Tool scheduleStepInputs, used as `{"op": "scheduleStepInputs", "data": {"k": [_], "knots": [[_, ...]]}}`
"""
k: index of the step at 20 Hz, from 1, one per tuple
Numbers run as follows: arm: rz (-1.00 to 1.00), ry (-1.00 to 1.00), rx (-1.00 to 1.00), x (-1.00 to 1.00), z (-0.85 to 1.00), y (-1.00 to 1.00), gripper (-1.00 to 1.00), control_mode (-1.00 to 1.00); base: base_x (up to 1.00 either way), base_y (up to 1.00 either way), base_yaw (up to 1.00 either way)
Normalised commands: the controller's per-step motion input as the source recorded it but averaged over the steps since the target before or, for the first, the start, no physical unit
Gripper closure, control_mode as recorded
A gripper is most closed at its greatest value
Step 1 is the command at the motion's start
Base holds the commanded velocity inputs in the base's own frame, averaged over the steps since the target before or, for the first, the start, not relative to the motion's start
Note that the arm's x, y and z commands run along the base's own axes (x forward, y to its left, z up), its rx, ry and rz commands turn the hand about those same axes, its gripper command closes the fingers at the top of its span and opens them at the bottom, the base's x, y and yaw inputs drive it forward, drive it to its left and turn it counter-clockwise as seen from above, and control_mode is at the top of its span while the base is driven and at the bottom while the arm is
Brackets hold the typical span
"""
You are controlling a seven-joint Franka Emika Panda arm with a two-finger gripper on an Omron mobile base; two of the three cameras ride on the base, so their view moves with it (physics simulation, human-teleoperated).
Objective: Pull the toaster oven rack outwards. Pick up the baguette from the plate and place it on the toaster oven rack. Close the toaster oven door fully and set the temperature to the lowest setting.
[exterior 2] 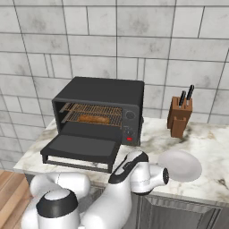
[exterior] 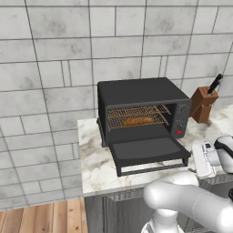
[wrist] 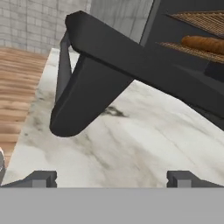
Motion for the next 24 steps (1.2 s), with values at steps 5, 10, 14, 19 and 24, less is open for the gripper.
{"op": "scheduleStepInputs", "data": {"k": [5, 10, 14, 19, 24], "knots": [[0.04, 0.02, 0.09, 0.13, -0.03, 0.35, -1.00, -1.00, 0.00, 0.00, 0.00], [0.13, 0.04, 0.09, 0.15, -0.01, 0.46, -1.00, -1.00, 0.00, 0.00, 0.00], [0.17, 0.03, 0.04, 0.17, 0.00, 0.54, -1.00, -1.00, 0.00, 0.00, 0.00], [0.17, 0.00, 0.03, 0.13, 0.00, 0.43, -1.00, -1.00, 0.00, 0.00, 0.00], [0.13, -0.08, 0.13, 0.02, 0.00, 0.45, -1.00, -1.00, 0.00, 0.00, 0.00]]}}
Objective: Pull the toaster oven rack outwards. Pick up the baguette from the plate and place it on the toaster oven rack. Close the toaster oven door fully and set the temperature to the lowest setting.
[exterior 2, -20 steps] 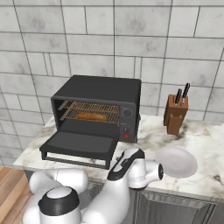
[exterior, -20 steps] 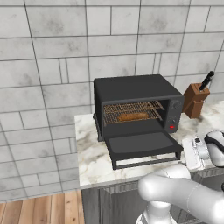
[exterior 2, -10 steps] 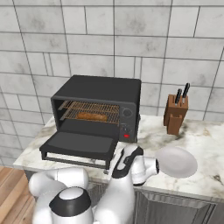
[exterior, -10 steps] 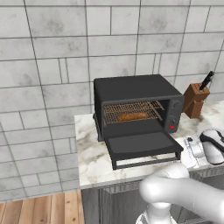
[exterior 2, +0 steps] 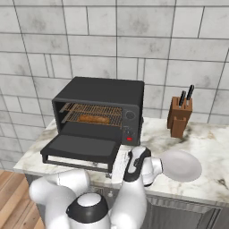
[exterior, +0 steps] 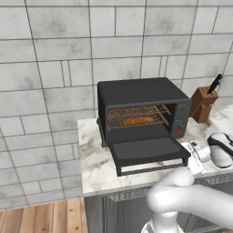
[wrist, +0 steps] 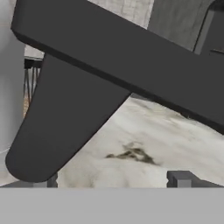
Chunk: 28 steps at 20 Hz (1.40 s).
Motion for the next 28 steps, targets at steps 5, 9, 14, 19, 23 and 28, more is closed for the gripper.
{"op": "scheduleStepInputs", "data": {"k": [5, 9, 14, 19, 23, 28], "knots": [[0.07, -0.18, 0.28, 0.00, 0.00, 0.46, -1.00, -1.00, 0.00, 0.00, 0.00], [0.03, -0.22, 0.28, 0.02, 0.00, 0.42, -1.00, -1.00, 0.00, 0.00, 0.00], [0.01, -0.24, 0.28, 0.15, 0.06, 0.46, -1.00, -1.00, 0.00, 0.00, 0.00], [0.00, -0.18, 0.16, 0.45, 0.18, 0.54, -1.00, -1.00, 0.00, 0.00, 0.00], [0.00, -0.09, 0.11, 0.65, 0.20, 0.61, -1.00, -1.00, 0.00, 0.00, 0.00], [0.00, -0.01, 0.08, 0.71, 0.29, 0.55, -1.00, -1.00, 0.00, 0.00, 0.00]]}}
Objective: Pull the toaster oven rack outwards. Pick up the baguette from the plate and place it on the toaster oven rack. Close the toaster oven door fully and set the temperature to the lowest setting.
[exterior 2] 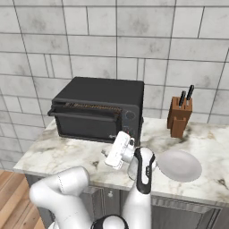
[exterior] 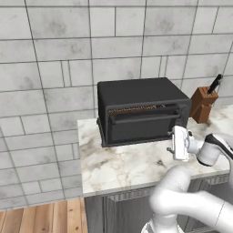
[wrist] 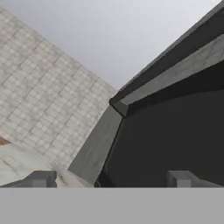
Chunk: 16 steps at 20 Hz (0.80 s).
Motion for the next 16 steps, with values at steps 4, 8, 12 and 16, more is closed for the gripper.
{"op": "scheduleStepInputs", "data": {"k": [4, 8, 12, 16], "knots": [[-0.04, 0.00, 0.11, 0.56, 0.33, 0.26, -1.00, -1.00, 0.00, 0.00, 0.00], [-0.10, 0.09, 0.08, 0.50, 0.42, 0.13, -1.00, -1.00, 0.00, 0.00, 0.00], [-0.14, 0.14, 0.05, 0.46, 0.41, 0.11, -1.00, -1.00, 0.00, 0.00, 0.00], [-0.28, 0.17, 0.04, 0.41, 0.49, 0.15, -1.00, -1.00, 0.00, 0.00, 0.00]]}}
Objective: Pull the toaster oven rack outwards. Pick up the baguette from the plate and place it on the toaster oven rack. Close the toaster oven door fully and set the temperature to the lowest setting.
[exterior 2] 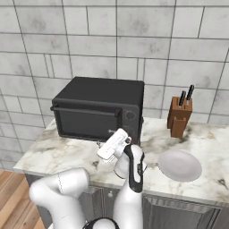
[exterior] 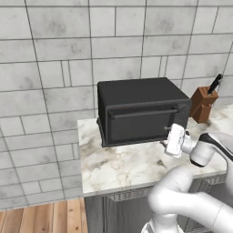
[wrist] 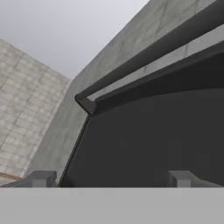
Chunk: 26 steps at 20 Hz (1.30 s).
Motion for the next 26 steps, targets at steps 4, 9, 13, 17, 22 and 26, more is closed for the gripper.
{"op": "scheduleStepInputs", "data": {"k": [4, 9, 13, 17, 22, 26], "knots": [[-0.42, 0.16, 0.00, 0.37, 0.54, 0.29, -1.00, -1.00, 0.00, 0.00, 0.00], [-0.48, 0.21, 0.00, 0.22, 0.65, 0.18, -1.00, -1.00, 0.00, 0.00, 0.00], [-0.46, 0.36, 0.00, 0.28, 0.90, 0.03, -1.00, -1.00, 0.00, 0.00, 0.00], [-0.38, 0.47, 0.00, 0.41, 0.89, 0.00, -1.00, -1.00, 0.00, 0.00, 0.00], [-0.26, 0.61, -0.01, 0.37, 0.42, -0.01, -1.00, -1.00, 0.00, 0.00, 0.00], [-0.18, 0.64, 0.00, 0.03, 0.12, -0.13, -1.00, -1.00, 0.00, 0.00, 0.00]]}}
